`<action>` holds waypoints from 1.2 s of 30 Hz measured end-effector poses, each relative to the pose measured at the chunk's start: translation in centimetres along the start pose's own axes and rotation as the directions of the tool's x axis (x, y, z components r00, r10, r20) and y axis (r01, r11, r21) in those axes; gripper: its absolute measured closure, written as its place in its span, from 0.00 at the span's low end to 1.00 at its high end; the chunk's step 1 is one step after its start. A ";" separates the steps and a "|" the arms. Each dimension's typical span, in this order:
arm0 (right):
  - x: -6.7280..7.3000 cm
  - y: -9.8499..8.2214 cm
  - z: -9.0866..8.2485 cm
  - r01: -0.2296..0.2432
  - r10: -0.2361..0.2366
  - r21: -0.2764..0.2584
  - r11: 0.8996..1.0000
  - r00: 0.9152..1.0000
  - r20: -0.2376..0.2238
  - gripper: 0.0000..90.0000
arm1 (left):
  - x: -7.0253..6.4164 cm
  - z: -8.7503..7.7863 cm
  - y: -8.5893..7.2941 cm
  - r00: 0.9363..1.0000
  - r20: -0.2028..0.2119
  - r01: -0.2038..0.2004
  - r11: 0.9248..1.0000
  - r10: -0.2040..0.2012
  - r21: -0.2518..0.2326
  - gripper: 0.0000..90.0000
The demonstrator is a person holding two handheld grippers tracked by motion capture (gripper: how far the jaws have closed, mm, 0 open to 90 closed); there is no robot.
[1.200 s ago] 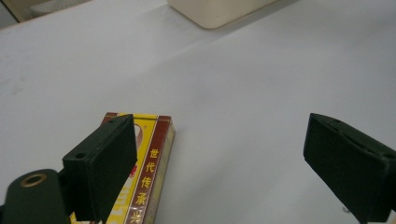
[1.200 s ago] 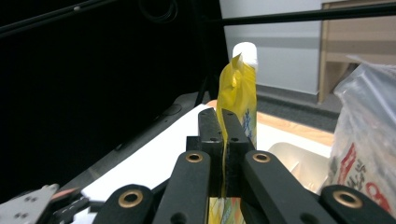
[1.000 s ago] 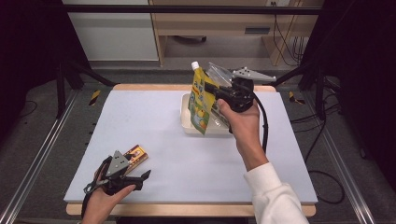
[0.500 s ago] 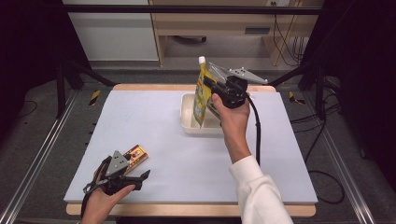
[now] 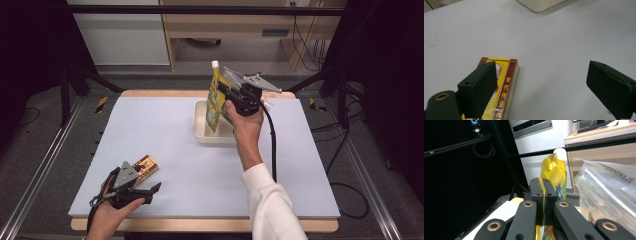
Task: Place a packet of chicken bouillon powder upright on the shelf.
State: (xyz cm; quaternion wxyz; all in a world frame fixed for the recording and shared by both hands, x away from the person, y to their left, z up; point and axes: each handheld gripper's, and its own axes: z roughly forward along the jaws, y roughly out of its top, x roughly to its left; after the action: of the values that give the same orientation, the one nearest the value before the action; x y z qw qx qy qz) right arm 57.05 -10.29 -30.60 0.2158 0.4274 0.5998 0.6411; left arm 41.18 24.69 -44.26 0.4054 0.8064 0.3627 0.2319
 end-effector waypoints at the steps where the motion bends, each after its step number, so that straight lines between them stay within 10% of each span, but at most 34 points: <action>1: 0.0 0.0 0.0 0.000 0.000 0.000 1.000 1.000 0.000 1.00 | 0.0 0.0 0.0 1.000 0.000 0.000 1.000 0.000 0.000 0.11; 36: -1.1 -2.1 2.0 0.047 -0.045 -0.033 0.998 0.997 0.060 1.00 | -0.1 0.2 -0.1 1.000 0.012 -0.010 1.000 0.010 0.007 0.11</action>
State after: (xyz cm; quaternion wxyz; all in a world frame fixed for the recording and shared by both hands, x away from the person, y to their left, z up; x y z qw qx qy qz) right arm 58.77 -9.62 -33.08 0.2554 0.4283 0.5918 0.6333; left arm 41.16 24.56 -44.45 0.4035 0.8110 0.3571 0.2279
